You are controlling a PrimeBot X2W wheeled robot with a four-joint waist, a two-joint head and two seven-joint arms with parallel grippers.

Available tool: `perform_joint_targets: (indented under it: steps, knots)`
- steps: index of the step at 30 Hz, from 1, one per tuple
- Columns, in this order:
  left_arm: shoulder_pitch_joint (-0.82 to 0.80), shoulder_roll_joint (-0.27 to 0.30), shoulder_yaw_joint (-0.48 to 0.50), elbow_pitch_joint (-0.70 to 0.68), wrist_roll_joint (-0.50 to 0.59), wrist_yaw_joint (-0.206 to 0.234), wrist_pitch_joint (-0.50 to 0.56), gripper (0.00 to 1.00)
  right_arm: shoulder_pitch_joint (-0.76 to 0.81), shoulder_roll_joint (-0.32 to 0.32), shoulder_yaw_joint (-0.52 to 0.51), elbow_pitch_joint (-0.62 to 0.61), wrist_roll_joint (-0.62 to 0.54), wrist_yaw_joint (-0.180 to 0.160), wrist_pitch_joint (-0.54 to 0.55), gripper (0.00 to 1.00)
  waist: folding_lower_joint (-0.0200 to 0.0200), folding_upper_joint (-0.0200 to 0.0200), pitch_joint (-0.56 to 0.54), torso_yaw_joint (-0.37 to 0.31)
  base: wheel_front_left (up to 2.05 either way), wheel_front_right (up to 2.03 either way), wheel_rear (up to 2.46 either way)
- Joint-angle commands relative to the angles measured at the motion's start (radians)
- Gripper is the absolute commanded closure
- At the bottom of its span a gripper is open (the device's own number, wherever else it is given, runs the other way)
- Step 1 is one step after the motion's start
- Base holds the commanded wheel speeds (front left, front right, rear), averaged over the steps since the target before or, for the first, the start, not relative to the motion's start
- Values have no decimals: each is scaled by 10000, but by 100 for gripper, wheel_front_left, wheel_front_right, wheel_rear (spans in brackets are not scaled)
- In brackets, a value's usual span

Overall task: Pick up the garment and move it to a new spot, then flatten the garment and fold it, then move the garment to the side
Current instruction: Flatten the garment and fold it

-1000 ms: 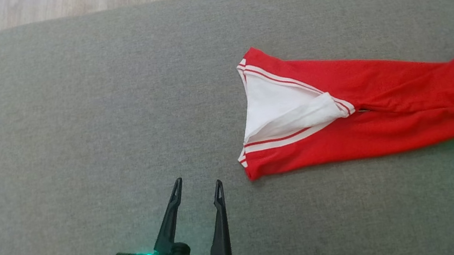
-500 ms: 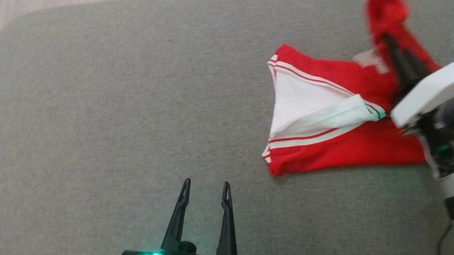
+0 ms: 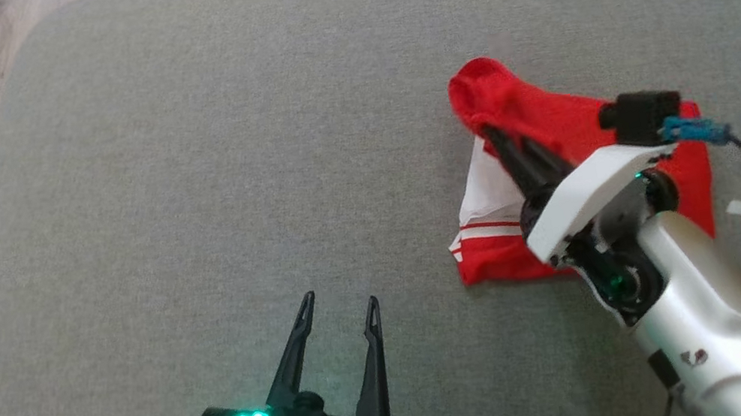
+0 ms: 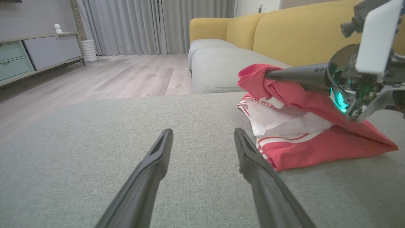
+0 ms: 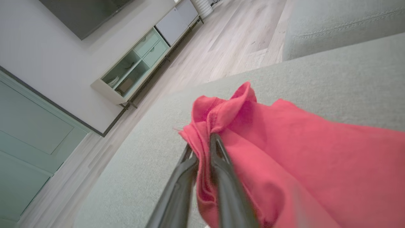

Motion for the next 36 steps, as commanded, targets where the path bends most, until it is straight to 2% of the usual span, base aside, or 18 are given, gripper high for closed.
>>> perform_joint_targets:
  steps: [1, 6, 10, 16, 19, 25, 29, 36]
  knots:
    - [21, -95, 427, -281, 114, -10, -93, 0, -306, 99, 347, -328, 79, -9, -106, 0, 0, 0, -34, -92, 0, 0, 0]
    - [101, -56, 683, -287, 150, -25, -93, 0, 56, 100, 552, -955, 32, -9, -534, 0, 0, 0, -282, -535, 0, 0, 0]
    - [247, 33, 949, -372, 125, -32, -93, 0, 573, 39, 206, -1856, -812, -9, -788, 0, 0, 0, -635, -1103, 0, 0, 0]
    - [557, 155, 1444, -540, -87, -12, -93, 0, 1794, -797, -572, -3150, -2093, -9, -1494, 0, 0, 0, -1384, -1904, 0, 0, 0]
    - [751, 220, 1655, -681, -183, -19, -93, 0, 2517, -1278, -1020, -3291, -2878, -9, -2178, 0, 0, 0, -1737, -2174, 0, 0, 0]
    - [1193, 285, 1968, -894, -299, 33, -93, 0, 3905, -1514, -1903, -3033, -3938, -9, -3707, 0, 0, 0, -2172, -2492, 0, 0, 0]
    - [1657, 246, 2184, -875, -391, 144, -93, 0, 4938, -1366, -2342, -2606, -4745, -9, -3996, 0, 0, 0, -2536, -2587, 0, 0, 0]
    - [2351, 178, 2366, -792, -334, 136, -93, 0, 5886, -874, -2367, -2520, -4863, -9, -4029, 0, 0, 0, -2867, -2722, 0, 0, 0]
